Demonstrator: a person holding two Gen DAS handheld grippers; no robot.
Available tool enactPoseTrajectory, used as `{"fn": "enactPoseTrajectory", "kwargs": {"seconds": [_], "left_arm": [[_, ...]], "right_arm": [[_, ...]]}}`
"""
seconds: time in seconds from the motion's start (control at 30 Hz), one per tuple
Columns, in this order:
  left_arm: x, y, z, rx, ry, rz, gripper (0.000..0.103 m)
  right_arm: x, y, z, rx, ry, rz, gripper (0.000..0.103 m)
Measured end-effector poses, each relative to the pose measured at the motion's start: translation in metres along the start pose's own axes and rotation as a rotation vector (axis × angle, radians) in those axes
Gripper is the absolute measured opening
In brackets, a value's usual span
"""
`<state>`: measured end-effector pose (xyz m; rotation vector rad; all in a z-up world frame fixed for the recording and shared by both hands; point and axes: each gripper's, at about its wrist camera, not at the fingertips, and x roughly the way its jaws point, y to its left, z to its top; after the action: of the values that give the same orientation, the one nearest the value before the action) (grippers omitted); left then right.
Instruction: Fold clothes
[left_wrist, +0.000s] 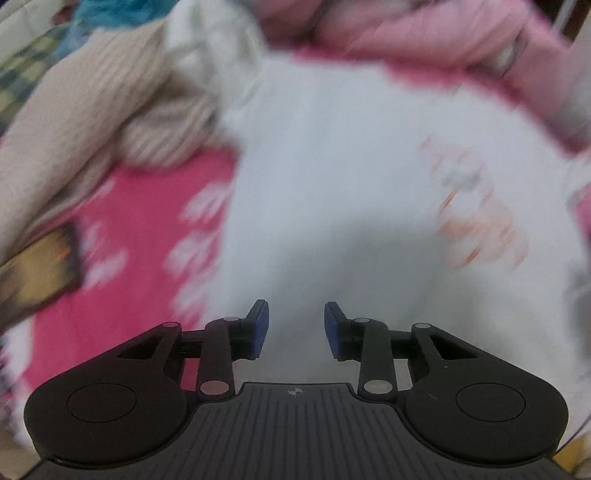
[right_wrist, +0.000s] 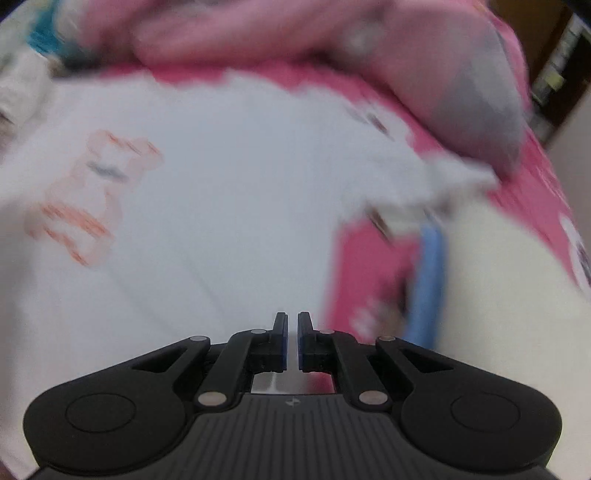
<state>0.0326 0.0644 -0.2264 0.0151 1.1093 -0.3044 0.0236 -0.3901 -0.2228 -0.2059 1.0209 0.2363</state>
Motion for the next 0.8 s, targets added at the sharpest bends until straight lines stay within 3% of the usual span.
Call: {"fn": "enactPoseTrajectory", "kwargs": {"seconds": [0.1, 0.17, 0.23, 0.33, 0.43, 0.53, 0.63, 0.73, 0.8], "left_arm": [[0.034, -0.014, 0.029, 0.009, -0.043, -0.082, 0.033], [0.063, -0.017, 0.044, 0.028, -0.064, -0.061, 0.034], [0.08, -0.007, 0.048, 0.019, -0.048, 0.027, 0.032], [0.075, 0.031, 0.049, -0.058, -0.065, 0.002, 0.028], [0.058, 0.047, 0.055, -0.06, -0.065, -0.018, 0.03], [0.049, 0.041, 0.071, -0.054, -0.105, -0.103, 0.033], [0.066, 0.022, 0.09, -0.045, -0.13, -0.165, 0.033], [0.094, 0.008, 0.097, -0.058, -0.113, -0.134, 0.034], [0.107, 0.012, 0.097, -0.094, -0.092, -0.073, 0.033]], "right_arm": [[0.021, 0.041, 0.026, 0.032, -0.045, 0.161, 0.005], [0.055, 0.063, 0.038, 0.06, -0.022, 0.213, 0.005], [0.086, 0.057, 0.038, 0.064, 0.015, 0.134, 0.004], [0.105, 0.019, 0.037, 0.174, 0.052, 0.058, 0.0], [0.091, -0.011, 0.04, 0.216, 0.069, -0.17, 0.0], [0.084, -0.015, 0.049, 0.273, 0.06, -0.156, 0.0], [0.089, 0.015, 0.063, 0.233, 0.028, -0.058, 0.0], [0.11, 0.035, 0.076, 0.21, 0.005, 0.02, 0.0], [0.127, 0.021, 0.077, 0.2, 0.002, -0.038, 0.0]]}}
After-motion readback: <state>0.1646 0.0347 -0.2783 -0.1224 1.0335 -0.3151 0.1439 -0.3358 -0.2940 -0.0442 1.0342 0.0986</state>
